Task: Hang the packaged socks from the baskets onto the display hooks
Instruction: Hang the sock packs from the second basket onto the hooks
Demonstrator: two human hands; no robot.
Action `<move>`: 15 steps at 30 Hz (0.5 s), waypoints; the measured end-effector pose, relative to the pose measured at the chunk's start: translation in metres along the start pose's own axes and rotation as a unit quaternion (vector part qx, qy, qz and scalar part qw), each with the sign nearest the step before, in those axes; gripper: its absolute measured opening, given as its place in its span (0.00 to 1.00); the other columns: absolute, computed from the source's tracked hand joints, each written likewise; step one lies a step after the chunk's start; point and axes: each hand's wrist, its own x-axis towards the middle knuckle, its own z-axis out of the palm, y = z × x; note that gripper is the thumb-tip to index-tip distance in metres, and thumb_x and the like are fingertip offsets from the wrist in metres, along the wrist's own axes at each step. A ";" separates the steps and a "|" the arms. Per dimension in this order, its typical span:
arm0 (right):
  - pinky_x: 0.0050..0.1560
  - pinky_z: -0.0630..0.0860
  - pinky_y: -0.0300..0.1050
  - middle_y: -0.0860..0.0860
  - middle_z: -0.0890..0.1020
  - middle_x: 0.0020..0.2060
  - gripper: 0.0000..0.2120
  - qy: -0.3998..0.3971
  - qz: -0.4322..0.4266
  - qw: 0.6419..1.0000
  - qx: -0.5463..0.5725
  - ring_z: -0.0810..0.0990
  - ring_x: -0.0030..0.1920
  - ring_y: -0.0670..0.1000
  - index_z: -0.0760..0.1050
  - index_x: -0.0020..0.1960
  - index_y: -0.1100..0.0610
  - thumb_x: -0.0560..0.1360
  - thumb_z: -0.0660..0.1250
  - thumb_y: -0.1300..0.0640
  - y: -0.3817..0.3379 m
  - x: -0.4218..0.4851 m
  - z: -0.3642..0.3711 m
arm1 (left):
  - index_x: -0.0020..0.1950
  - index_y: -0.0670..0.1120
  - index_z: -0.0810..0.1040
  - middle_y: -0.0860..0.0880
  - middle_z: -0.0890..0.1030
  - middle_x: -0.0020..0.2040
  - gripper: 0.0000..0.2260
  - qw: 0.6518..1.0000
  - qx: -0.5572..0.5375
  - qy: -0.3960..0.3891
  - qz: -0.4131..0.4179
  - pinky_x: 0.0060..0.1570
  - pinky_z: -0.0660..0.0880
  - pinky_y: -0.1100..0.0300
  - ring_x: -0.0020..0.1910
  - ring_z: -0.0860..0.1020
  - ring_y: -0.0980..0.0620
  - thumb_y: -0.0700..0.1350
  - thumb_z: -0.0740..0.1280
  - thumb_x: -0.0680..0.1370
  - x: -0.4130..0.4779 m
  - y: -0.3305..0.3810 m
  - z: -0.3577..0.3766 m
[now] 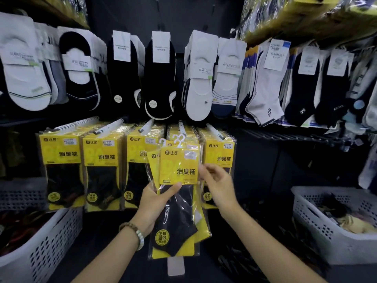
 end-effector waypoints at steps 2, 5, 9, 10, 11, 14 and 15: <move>0.39 0.75 0.38 0.51 0.81 0.43 0.14 -0.002 -0.001 1.000 0.009 0.77 0.40 0.49 0.79 0.49 0.52 0.69 0.73 0.46 -0.006 -0.011 0.008 | 0.54 0.53 0.80 0.57 0.85 0.46 0.26 1.000 0.014 -0.012 0.003 0.49 0.77 0.58 0.48 0.82 0.56 0.58 0.77 0.58 -0.005 0.002 0.006; 0.49 0.78 0.46 0.57 0.83 0.47 0.14 -0.009 0.033 0.999 0.028 0.81 0.48 0.57 0.78 0.51 0.57 0.69 0.74 0.51 -0.013 -0.014 0.007 | 0.53 0.52 0.80 0.54 0.85 0.45 0.28 0.999 0.022 -0.029 -0.004 0.49 0.78 0.56 0.47 0.83 0.54 0.58 0.79 0.55 -0.008 0.005 0.007; 0.60 0.76 0.54 0.52 0.85 0.49 0.09 -0.020 0.088 0.991 0.104 0.82 0.54 0.54 0.78 0.53 0.54 0.73 0.70 0.54 -0.009 -0.010 -0.004 | 0.48 0.57 0.78 0.59 0.83 0.40 0.18 0.999 0.018 -0.035 -0.016 0.42 0.72 0.67 0.40 0.80 0.66 0.66 0.67 0.65 -0.006 0.010 -0.001; 0.59 0.76 0.56 0.53 0.85 0.50 0.09 -0.010 0.103 0.988 0.114 0.82 0.55 0.56 0.77 0.54 0.54 0.75 0.69 0.54 -0.006 -0.009 -0.009 | 0.47 0.58 0.78 0.61 0.81 0.40 0.16 0.999 0.020 -0.036 -0.006 0.41 0.69 0.69 0.39 0.78 0.68 0.66 0.63 0.67 -0.005 0.012 -0.002; 0.57 0.76 0.57 0.54 0.84 0.51 0.07 0.005 0.113 0.986 0.124 0.82 0.54 0.57 0.77 0.54 0.54 0.76 0.68 0.54 -0.003 -0.006 -0.014 | 0.49 0.58 0.78 0.62 0.81 0.41 0.17 0.999 0.020 -0.034 0.006 0.41 0.69 0.70 0.40 0.78 0.69 0.66 0.62 0.69 -0.004 0.014 -0.004; 0.50 0.78 0.54 0.58 0.83 0.49 0.03 0.082 0.126 0.974 0.170 0.82 0.47 0.57 0.77 0.48 0.57 0.78 0.64 0.59 0.004 0.005 -0.038 | 0.54 0.56 0.78 0.62 0.84 0.45 0.17 0.999 0.013 -0.020 0.039 0.36 0.74 0.73 0.44 0.81 0.65 0.62 0.62 0.71 0.000 0.018 -0.012; 0.50 0.78 0.53 0.59 0.82 0.48 0.04 0.111 0.126 0.972 0.165 0.82 0.46 0.57 0.76 0.46 0.58 0.78 0.64 0.61 0.007 0.010 -0.047 | 0.54 0.56 0.78 0.62 0.84 0.45 0.16 0.999 0.011 -0.015 0.047 0.34 0.74 0.73 0.42 0.82 0.65 0.61 0.62 0.72 0.002 0.020 -0.016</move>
